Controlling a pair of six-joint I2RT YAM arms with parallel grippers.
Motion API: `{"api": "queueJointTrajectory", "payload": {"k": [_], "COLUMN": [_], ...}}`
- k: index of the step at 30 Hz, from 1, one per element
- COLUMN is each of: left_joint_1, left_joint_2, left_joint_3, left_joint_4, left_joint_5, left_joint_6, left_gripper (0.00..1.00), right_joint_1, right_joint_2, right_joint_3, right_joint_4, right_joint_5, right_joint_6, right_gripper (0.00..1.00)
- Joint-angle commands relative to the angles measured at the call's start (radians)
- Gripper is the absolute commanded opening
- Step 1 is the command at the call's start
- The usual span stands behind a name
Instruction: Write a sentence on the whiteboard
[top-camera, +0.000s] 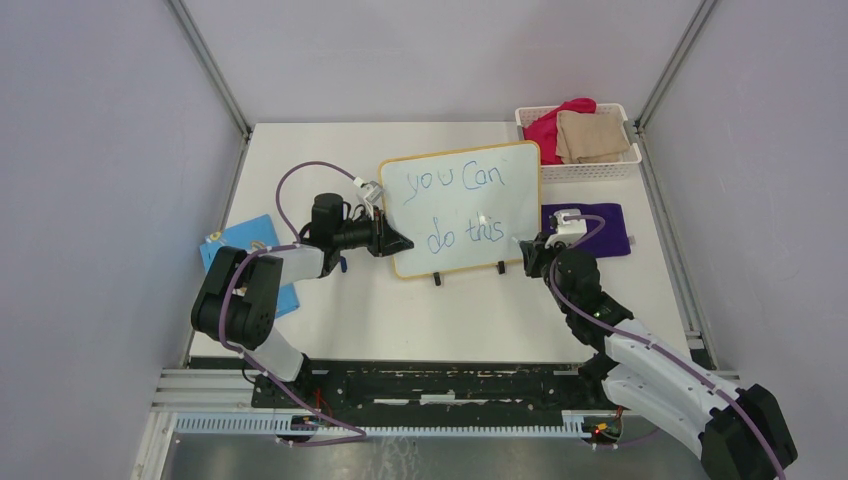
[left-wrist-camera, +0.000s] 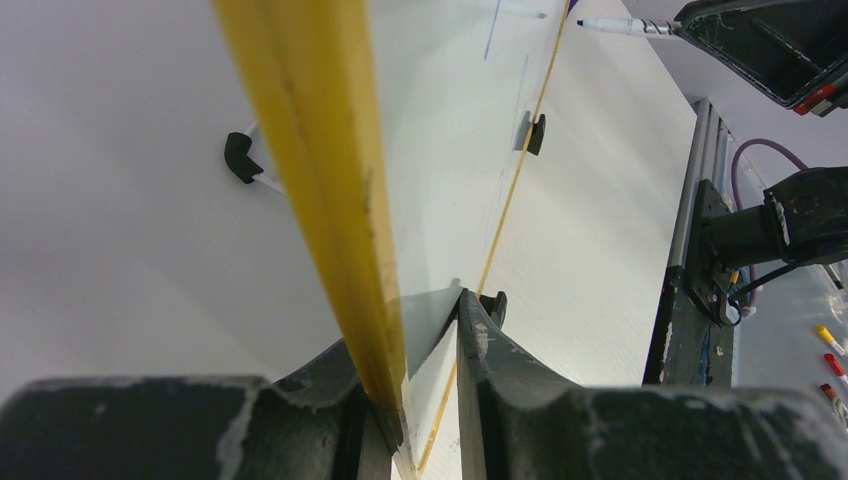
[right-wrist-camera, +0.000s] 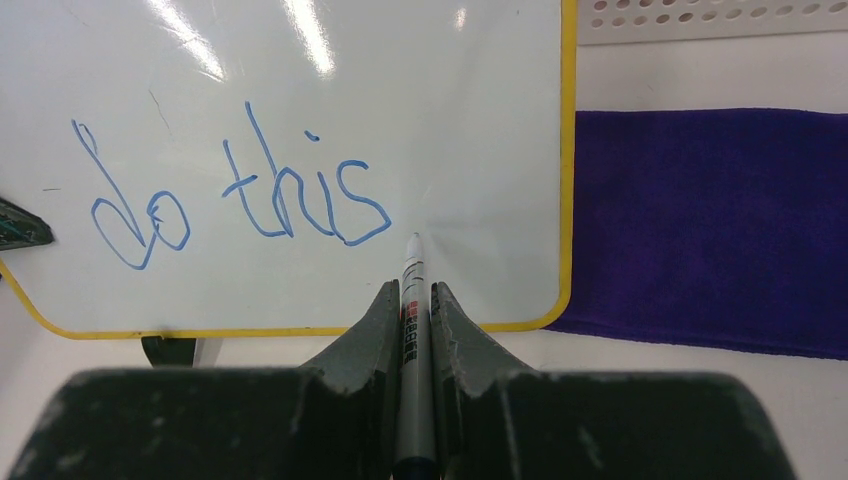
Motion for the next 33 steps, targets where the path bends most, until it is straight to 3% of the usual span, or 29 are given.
{"api": "queueJointTrajectory", "payload": {"k": [1,33], "left_joint_1": [-0.027,-0.028], "left_joint_2": [0.054,0.054], "left_joint_3": [-0.018,-0.019], "left_joint_4": [-0.18,-0.183], "left_joint_5": [-0.114,-0.115], "left_joint_6": [0.107,0.109], "left_gripper": [0.02,0.02], "right_joint_1": [-0.004,-0.003], "right_joint_2": [0.008,0.034], "right_joint_3": [0.006,0.02], "right_joint_4": [0.052,0.073], "right_joint_5": [0.015,0.015], "right_joint_6": [-0.013,-0.013], "right_gripper": [0.0,0.0]}}
